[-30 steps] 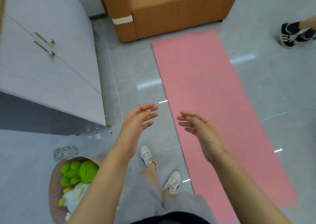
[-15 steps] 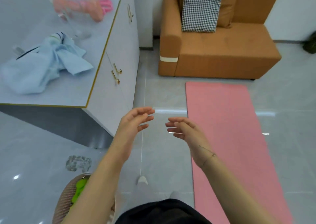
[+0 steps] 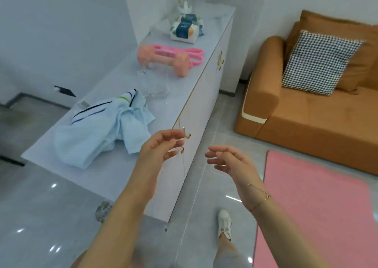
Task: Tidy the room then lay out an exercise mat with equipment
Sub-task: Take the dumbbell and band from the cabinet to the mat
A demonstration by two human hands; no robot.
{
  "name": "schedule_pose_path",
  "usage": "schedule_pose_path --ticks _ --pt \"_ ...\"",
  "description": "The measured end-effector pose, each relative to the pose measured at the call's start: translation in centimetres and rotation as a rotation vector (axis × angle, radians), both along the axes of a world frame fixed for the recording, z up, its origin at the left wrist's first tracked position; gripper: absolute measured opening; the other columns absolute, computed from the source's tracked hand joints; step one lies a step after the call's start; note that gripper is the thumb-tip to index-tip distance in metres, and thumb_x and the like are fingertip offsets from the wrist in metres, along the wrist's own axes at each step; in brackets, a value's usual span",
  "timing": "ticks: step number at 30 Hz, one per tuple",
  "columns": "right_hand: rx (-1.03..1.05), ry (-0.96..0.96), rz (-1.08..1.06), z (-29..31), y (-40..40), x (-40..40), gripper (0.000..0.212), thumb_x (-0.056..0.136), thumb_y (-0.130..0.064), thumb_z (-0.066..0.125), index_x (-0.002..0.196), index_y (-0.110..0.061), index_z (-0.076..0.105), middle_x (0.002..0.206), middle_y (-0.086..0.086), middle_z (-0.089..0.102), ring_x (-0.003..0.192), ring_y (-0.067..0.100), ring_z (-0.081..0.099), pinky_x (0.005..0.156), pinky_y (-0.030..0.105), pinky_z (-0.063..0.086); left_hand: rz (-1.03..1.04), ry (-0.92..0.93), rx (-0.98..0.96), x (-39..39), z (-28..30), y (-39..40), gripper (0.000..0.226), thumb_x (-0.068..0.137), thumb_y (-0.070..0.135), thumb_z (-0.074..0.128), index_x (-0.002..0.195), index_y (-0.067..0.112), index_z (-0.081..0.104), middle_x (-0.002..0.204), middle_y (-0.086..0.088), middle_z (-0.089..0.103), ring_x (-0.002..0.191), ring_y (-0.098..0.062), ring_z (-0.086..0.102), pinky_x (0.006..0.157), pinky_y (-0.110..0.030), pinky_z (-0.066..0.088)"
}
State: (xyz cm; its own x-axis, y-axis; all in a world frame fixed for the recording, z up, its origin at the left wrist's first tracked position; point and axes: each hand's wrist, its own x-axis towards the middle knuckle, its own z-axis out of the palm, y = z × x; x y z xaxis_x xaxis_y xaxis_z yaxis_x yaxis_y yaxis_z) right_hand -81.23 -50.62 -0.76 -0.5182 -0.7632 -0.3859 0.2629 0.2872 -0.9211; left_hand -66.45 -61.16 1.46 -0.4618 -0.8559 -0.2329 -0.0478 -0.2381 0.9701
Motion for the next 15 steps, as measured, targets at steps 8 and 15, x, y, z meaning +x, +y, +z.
schedule_pose_path --ticks 8,15 --pt "-0.003 0.055 0.164 1.8 -9.2 -12.3 0.026 0.094 -0.007 0.046 0.100 -0.013 0.070 0.095 0.002 0.074 0.094 0.020 0.067 0.093 0.036 0.049 0.256 0.010 -0.037 -9.4 2.2 -6.0 0.024 0.091 0.001 0.052 0.106 0.012 0.067 0.111 0.002 0.070 0.104 -0.013 0.066 0.090 -0.028 0.049" --pt "-0.018 0.098 0.247 2.2 -17.3 -17.4 0.026 0.094 -0.006 0.047 0.099 -0.015 0.070 0.095 0.001 0.073 0.094 0.019 0.067 0.089 0.031 0.050 0.362 0.085 -0.023 -14.7 2.7 -11.4 0.024 0.090 0.001 0.053 0.104 0.015 0.066 0.110 0.001 0.070 0.104 -0.014 0.066 0.091 -0.031 0.050"
